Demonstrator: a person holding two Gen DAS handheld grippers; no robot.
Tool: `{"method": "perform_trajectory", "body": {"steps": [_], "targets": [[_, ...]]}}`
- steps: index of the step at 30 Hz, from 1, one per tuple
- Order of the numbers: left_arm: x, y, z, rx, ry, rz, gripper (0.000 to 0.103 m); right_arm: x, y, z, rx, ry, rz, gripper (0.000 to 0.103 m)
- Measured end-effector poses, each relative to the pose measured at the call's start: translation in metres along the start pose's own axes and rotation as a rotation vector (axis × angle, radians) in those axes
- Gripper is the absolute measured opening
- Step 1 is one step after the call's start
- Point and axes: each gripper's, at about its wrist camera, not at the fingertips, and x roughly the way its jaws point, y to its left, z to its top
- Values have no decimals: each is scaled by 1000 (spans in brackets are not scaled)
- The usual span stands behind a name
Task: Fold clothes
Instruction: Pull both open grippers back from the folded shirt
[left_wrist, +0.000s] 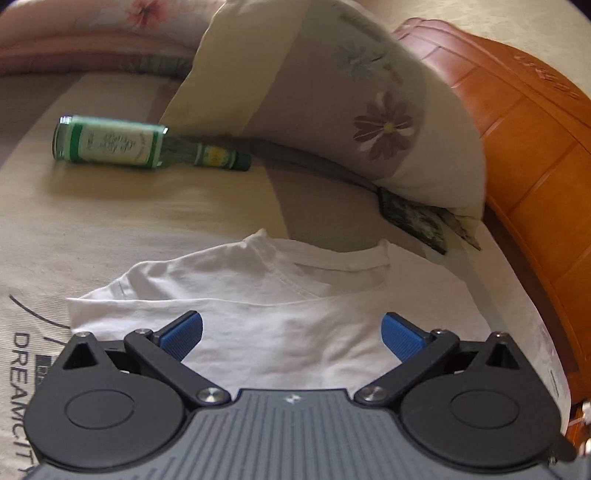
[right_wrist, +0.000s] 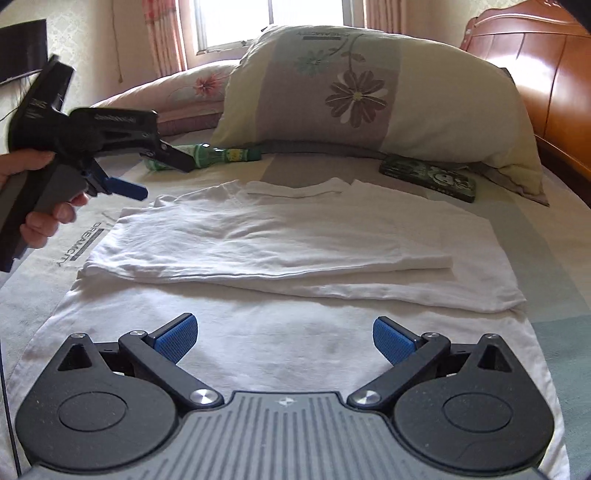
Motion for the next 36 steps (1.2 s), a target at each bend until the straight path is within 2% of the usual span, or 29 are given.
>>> {"method": "perform_trajectory", "body": {"steps": [1,3,6,11,17,19,21,22,25,28,31,33,36], "targets": [[11,5,5,-38,11,39,102,-1,-6,0,27,2,3,103],[26,11,11,-59,17,65,102,-3,-16,0,79,7,15,103],[44,18,18,-69,6,95,102,-6,-18,-1,64,4,6,103],[41,-1,23,-15,5,58,102,-11,-19,-5,29,-3,-12,103],[35,-26,28,53,12,4,102,-13,-26,-5,71,2,8,103],[45,-36,24,75,62,-27,102,-13,-25,-6,60,3,-1,103],[61,-39,22,82,90,-20,102,-13,-25,-7,53,4,-12,103],[69,-37,22,77,88,-7,102,-13,-26,-7,51,5,-15,103],[82,-35,33,82,9,7,102,-13,-27,-8,51,5,-16,103],[86,-44,48,91,-20,56,102,-13,-28,-7,52,2,-14,103],[78,-67,49,155,-24,7,102,-14,-29,-8,53,1,-9,103],[77,-86,42,180,15,-88,102,-14,-29,-8,50,6,-7,103],[88,-113,31,167,112,-244,102,-16,-28,-9,46,3,-10,103]]}}
